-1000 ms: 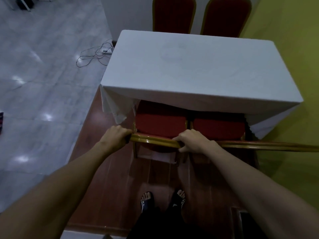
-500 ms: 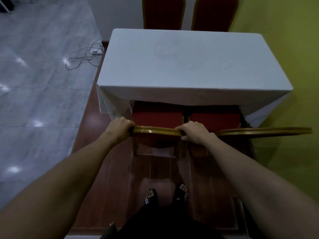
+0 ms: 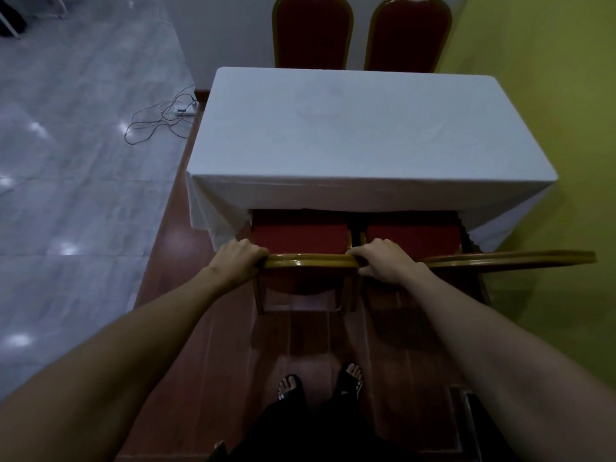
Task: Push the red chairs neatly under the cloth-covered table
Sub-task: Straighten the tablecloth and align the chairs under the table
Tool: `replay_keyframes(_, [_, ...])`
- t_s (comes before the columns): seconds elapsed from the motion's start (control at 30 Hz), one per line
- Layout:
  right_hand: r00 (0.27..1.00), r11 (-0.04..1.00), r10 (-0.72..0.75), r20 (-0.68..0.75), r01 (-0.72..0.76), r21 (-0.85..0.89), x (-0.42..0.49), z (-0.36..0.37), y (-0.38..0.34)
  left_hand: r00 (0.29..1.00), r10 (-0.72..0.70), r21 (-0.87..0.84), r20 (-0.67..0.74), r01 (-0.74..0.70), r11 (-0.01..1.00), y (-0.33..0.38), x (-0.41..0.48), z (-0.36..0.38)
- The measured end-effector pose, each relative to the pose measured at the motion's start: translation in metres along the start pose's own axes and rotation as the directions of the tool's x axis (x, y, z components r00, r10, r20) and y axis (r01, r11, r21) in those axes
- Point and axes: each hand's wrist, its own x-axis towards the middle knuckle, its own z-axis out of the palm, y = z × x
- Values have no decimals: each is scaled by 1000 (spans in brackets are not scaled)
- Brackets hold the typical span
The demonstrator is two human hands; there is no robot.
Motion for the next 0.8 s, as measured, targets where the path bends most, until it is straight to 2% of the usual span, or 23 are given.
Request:
replay_keyframes(0.13, [998,998,47,-46,-46,30,10,-10,7,998,-58,-55,2,58,997,3,19,-10])
replay_keyframes(0.27, [997,998,62,-40,-61,14,13,-16,17,998,-53,-61,32,55,997,9,31,-11])
replay_keyframes(0.5, [999,1000,-4,-37,4,-8,7,-13,16,998,-57,-83,13,58,995,7,24,-2])
replay_keyframes(0.8, [1000,1000,-14,-7,14,-8,4,-18,11,999,-37,-102,-5,36,994,5,20,-6])
